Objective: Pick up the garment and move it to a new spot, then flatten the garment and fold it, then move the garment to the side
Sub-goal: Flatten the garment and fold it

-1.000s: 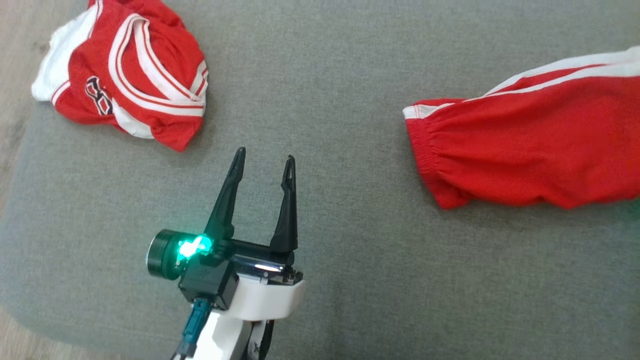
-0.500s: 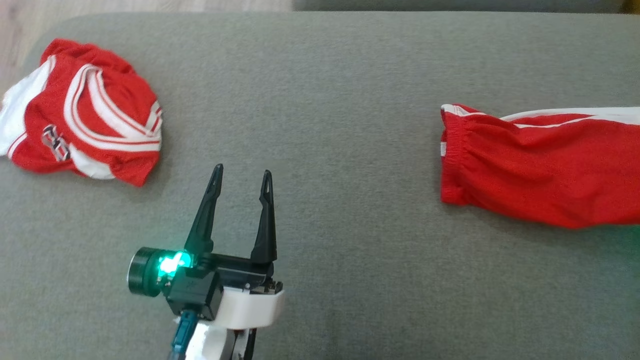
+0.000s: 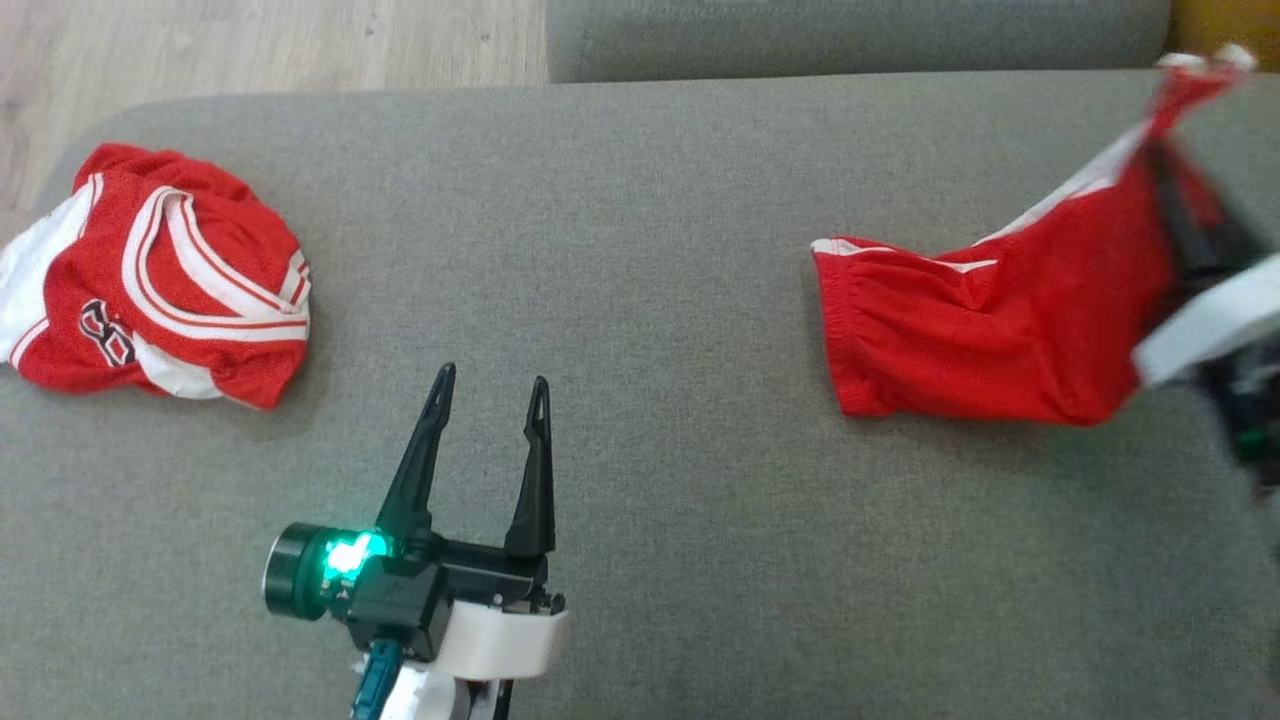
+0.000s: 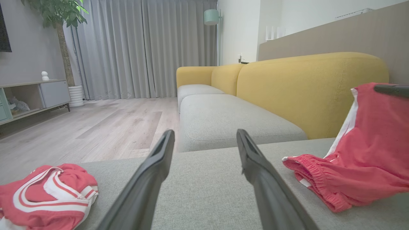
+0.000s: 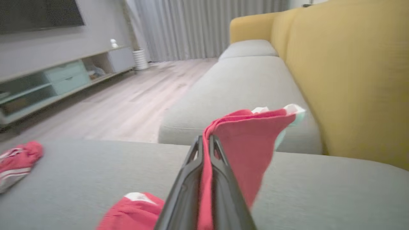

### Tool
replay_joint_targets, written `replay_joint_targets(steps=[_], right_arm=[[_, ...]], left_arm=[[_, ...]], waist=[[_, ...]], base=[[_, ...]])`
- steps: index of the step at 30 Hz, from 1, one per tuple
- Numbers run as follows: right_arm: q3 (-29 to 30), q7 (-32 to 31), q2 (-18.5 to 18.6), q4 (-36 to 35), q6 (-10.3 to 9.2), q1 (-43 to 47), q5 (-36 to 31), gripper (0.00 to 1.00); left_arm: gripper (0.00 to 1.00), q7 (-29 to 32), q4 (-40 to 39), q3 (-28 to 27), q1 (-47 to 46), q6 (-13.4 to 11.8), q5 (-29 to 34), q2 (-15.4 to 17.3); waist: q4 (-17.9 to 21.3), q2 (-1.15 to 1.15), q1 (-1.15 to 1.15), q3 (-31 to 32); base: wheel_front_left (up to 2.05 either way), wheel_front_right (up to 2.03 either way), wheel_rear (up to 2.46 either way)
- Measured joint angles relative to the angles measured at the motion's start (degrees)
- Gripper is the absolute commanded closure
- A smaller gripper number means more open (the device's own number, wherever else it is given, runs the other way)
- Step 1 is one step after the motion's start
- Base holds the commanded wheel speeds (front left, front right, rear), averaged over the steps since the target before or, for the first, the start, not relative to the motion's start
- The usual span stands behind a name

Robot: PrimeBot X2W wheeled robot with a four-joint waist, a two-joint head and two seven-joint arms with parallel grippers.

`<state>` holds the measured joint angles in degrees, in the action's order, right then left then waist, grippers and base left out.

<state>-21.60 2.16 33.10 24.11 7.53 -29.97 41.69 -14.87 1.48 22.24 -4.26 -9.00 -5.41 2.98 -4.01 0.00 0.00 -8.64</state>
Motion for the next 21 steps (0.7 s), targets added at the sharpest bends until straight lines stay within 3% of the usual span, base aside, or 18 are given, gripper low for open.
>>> replay_joint_targets(steps=[5, 10, 11, 12, 17, 21], right_arm=[[-6.09, -2.25, -7.33, -4.33, 0.00, 1.63, -0.67, 1.00], [-11.57, -2.68, -14.37, 2.45, 0.00, 4.94, -1.22, 1.00], [-12.33, -2.48, -15.57, 4.63, 0.00, 5.20, -1.16, 0.84], [-12.89, -1.69, -16.42, 6.48, 0.00, 5.28, -1.15, 0.00], [-13.23, 8.18, -18.63, 7.08, 0.00, 5.34, 2.83, 0.00], [-10.25, 11.81, -16.86, 4.08, 0.00, 6.70, 2.46, 0.00]], left_arm=[[0.00, 0.00, -0.04, 0.16, 0.05, -0.04, -0.63, 0.00], [0.00, 0.00, -0.03, 0.85, -0.01, -0.08, -1.20, 0.00], [0.00, 0.00, -0.03, 1.15, -0.05, -0.08, -1.41, 0.00], [0.00, 0.00, -0.01, 1.55, -0.07, -0.08, -1.78, 0.00], [0.00, 0.00, -0.11, 1.53, -0.02, -0.65, -2.18, 0.02], [0.00, 0.00, -0.64, 0.79, 0.56, -1.10, -2.18, 0.01]], waist=[[-0.51, 0.00, 0.00, 0.58], [-1.82, 0.00, 0.01, 0.18], [-2.22, 0.00, 0.00, 0.08], [-2.64, 0.00, 0.01, 0.02], [-4.18, 0.00, 0.01, 0.53], [-4.26, 0.00, 0.01, 1.99]], base=[[0.00, 0.00, 0.00], [0.00, 0.00, 0.00], [0.00, 0.00, 0.00], [0.00, 0.00, 0.00], [0.00, 0.00, 0.00], [0.00, 0.00, 0.00]])
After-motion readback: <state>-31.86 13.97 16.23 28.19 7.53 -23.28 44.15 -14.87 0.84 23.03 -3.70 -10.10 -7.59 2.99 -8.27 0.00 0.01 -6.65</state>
